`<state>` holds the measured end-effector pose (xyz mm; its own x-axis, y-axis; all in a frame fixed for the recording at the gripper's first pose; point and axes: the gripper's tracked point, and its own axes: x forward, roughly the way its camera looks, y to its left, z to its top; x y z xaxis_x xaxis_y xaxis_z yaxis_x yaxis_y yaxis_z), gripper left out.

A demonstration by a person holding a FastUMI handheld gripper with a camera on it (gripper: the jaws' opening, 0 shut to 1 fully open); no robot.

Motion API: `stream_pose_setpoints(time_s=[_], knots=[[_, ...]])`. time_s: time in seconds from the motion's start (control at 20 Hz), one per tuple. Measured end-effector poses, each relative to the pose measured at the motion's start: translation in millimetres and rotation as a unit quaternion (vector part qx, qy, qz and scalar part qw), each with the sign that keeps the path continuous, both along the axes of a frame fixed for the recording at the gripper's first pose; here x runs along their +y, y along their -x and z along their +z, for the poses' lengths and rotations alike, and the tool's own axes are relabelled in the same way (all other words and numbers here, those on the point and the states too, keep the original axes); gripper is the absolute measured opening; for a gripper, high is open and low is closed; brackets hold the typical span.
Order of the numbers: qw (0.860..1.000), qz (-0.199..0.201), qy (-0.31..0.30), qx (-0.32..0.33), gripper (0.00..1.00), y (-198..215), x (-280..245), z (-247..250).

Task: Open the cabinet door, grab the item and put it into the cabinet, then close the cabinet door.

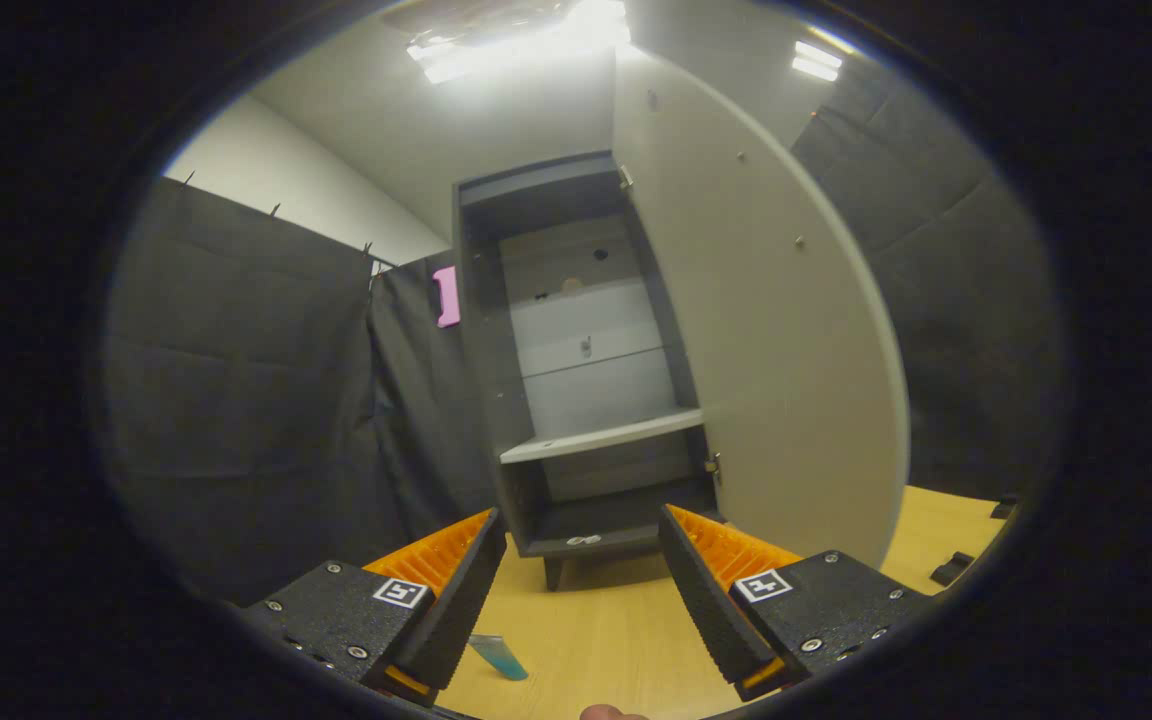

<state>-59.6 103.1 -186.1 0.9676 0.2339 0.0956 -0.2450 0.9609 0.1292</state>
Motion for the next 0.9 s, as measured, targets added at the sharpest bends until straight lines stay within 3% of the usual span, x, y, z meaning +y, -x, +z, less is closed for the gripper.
stream_pose_setpoints(time_s=[0.25,0.5,0.75,0.85,0.9], knots=[[0.996,0.038,0.013,0.077,0.95,-28.1,86.0,-111.4],[0.989,0.027,0.044,0.142,0.95,-52.5,120.2,-191.8],[0.983,0.027,0.061,0.173,0.95,-61.5,137.9,-227.8],[0.983,0.023,0.059,0.170,0.85,-62.5,138.7,-228.2],[0.983,0.021,0.058,0.171,0.70,-64.5,139.6,-230.4]])
